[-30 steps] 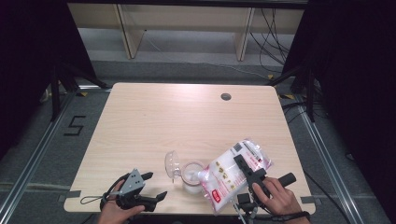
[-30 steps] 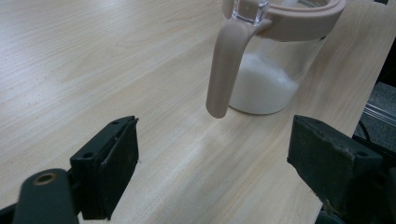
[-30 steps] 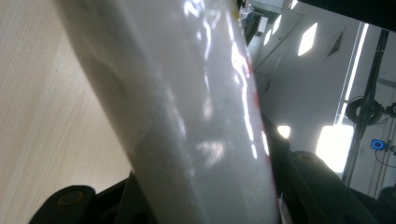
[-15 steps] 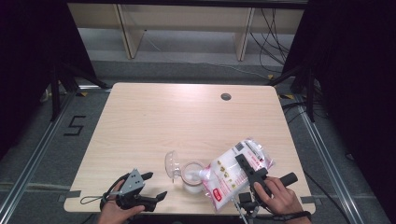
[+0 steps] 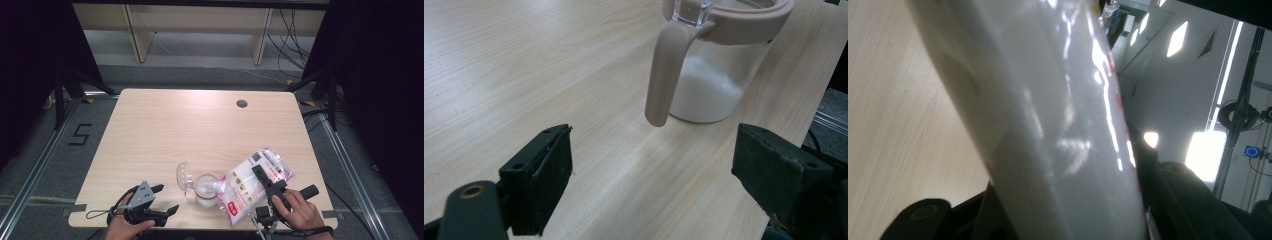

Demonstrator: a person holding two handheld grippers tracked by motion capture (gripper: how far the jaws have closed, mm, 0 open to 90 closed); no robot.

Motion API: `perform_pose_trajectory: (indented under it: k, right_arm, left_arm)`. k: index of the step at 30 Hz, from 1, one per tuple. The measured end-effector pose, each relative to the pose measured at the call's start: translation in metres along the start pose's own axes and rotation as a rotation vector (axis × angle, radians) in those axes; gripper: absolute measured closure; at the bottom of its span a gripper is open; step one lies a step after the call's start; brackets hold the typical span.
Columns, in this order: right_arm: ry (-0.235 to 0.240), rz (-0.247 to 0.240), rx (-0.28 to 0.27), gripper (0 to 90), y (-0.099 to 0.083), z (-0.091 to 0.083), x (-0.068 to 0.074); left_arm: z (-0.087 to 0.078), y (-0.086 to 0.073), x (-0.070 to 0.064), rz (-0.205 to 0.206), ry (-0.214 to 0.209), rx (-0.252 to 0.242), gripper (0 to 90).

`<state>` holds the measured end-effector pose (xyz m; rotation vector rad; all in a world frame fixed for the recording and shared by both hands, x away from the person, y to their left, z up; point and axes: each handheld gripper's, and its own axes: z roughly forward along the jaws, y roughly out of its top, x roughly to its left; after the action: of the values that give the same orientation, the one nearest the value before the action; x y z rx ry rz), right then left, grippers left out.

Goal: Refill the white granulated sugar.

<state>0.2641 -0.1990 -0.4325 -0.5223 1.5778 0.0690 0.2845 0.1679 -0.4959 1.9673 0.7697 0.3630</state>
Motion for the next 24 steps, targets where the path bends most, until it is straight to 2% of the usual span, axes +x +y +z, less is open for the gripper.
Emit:
perform_pose_trajectory:
  k: [1, 3, 14, 15, 17, 20, 22, 24]
  right_arm:
    - [-0.015, 0.003, -0.008, 64.6, -0.0002, 0.0003, 0.0005]
    - [0.004, -0.004, 0.005, 64.6, 0.0000, -0.0005, -0.0004]
    - [0.002, -0.001, 0.004, 64.5, 0.0001, -0.0005, -0.0007]
    - [0.002, -0.001, 0.004, 64.5, 0.0002, -0.0005, -0.0007]
    - [0.002, -0.001, 0.004, 64.5, 0.0002, -0.0005, -0.0008]
    - [0.003, -0.001, 0.004, 64.5, 0.0002, -0.0005, -0.0009]
    - [0.003, -0.002, 0.005, 64.5, 0.0003, -0.0005, -0.0011]
    - [0.003, -0.001, 0.005, 64.5, 0.0004, -0.0005, -0.0012]
  left_arm:
    - [0.0000, 0.0000, 0.0001, 0.001, -0.002, 0.000, 16.0]
    - [0.0000, 0.0000, 0.0000, 0.000, 0.000, 0.000, 16.0]
    - [0.0002, -0.0001, -0.0003, -0.002, 0.001, 0.001, 16.0]
    - [0.0003, -0.0006, -0.0017, -0.027, 0.003, 0.002, 16.0]
    - [0.0004, -0.0006, -0.0018, -0.028, 0.003, 0.001, 16.0]
    - [0.0004, -0.0006, -0.0017, -0.027, 0.003, 0.001, 16.0]
    - [0.0003, -0.0001, -0.0002, 0.000, 0.000, 0.002, 16.0]
    - [0.0003, -0.0002, -0.0004, -0.002, 0.000, 0.002, 16.0]
